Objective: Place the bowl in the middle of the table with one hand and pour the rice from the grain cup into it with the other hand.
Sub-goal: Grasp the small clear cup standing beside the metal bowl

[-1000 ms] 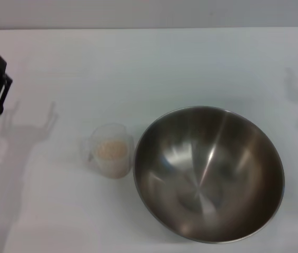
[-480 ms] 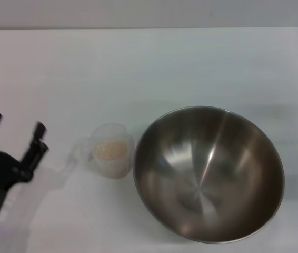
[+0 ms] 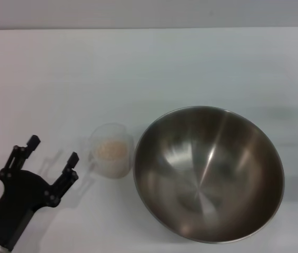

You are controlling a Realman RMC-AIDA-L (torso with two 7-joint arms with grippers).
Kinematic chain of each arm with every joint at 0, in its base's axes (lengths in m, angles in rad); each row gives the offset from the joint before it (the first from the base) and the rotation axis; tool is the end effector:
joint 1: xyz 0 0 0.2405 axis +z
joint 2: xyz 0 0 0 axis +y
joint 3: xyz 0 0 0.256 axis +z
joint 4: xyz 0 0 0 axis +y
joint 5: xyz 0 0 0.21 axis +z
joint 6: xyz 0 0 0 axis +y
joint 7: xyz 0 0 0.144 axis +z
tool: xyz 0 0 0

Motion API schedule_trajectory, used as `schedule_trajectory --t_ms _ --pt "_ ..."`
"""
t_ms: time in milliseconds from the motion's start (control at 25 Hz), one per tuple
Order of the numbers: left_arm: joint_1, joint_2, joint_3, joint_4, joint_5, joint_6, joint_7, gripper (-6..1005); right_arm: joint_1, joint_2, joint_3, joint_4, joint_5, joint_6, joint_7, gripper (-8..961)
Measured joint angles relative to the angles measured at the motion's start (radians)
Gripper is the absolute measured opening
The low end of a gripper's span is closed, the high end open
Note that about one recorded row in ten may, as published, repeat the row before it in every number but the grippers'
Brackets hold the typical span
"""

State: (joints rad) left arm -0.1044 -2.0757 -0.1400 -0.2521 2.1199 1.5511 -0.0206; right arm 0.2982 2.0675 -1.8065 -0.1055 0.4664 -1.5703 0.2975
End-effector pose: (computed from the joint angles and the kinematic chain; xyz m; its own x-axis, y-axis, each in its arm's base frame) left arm -0.3197 0.1734 -0.0680 0.7161 -0.0836 0.6929 0.5868 -0.4655 -0.6626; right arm 0.3447 0.2744 0.0500 0.5986 0.3553 -0.7180 -0.7582 -0.0380 -0.6509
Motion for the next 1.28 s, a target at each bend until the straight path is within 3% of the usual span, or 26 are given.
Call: schedule_trajectory --t_ms 840,1280 --pt "-0.062 -0.001 0.004 0.002 -0.008 -0.15 0.006 769 0.004 0.001 0.001 -0.006 0.0 -0.002 0.006 486" --pt "-0.098 0.0 -0.043 0.003 -0.011 -0.212 0.007 766 0.005 0.006 0.001 -0.011 0.0 -0.009 0.008 485"
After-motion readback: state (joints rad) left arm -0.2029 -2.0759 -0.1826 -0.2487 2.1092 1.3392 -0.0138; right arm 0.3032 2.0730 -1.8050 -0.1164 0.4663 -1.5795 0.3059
